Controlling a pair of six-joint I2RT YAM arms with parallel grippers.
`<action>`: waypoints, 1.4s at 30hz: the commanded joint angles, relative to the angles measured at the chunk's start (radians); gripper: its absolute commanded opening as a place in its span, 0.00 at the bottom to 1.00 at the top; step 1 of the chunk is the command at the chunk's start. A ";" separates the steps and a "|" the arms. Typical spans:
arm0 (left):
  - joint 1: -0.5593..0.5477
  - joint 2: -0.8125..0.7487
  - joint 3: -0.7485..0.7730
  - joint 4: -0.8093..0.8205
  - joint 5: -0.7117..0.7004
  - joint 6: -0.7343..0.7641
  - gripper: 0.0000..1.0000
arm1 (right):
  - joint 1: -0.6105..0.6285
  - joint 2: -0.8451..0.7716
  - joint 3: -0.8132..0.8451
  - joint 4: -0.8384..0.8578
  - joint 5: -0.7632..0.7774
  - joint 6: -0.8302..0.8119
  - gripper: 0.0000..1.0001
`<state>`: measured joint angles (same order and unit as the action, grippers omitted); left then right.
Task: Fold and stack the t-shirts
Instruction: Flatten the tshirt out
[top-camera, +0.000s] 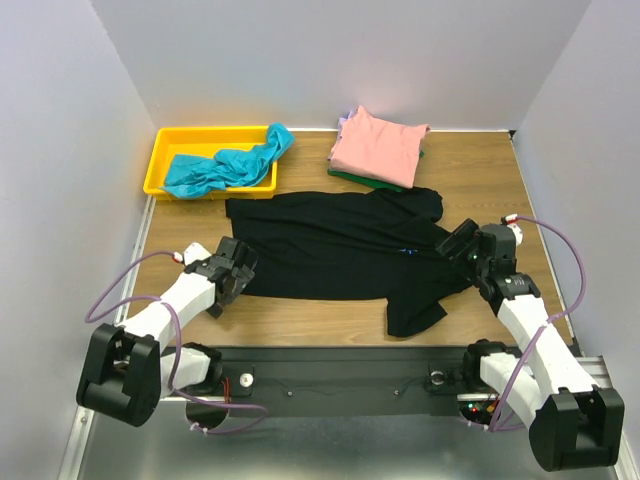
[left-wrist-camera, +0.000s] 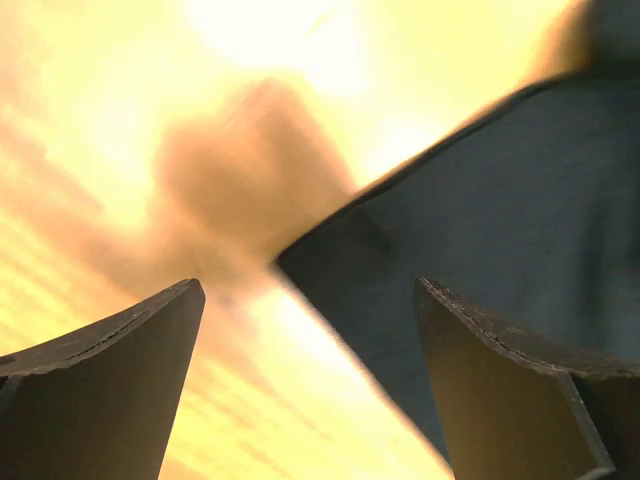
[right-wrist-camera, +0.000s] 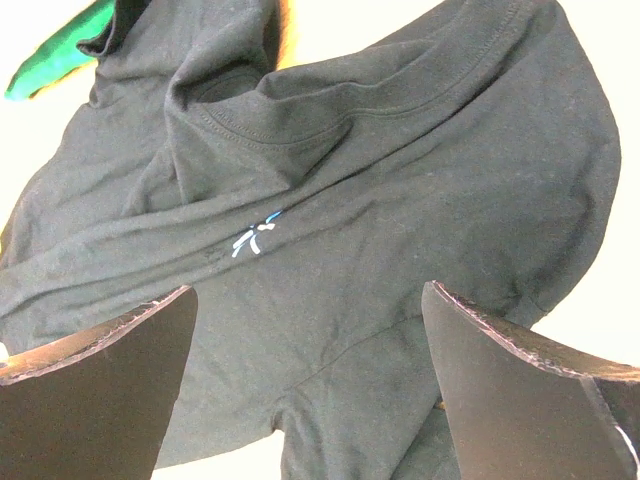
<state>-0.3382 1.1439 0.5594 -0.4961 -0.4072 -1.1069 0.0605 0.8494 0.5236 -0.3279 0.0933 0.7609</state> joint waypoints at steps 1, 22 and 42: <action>0.005 -0.049 -0.035 -0.042 0.027 -0.085 0.98 | 0.005 -0.012 -0.008 0.009 0.039 0.023 1.00; 0.033 0.166 0.014 0.090 0.087 0.039 0.62 | 0.004 -0.033 -0.023 0.006 0.046 0.020 1.00; -0.071 0.336 0.114 0.042 0.091 0.099 0.26 | 0.005 0.008 -0.053 0.006 0.079 0.023 1.00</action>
<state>-0.3794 1.4078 0.6910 -0.4118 -0.3965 -0.9863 0.0605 0.8581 0.4686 -0.3367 0.1390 0.7826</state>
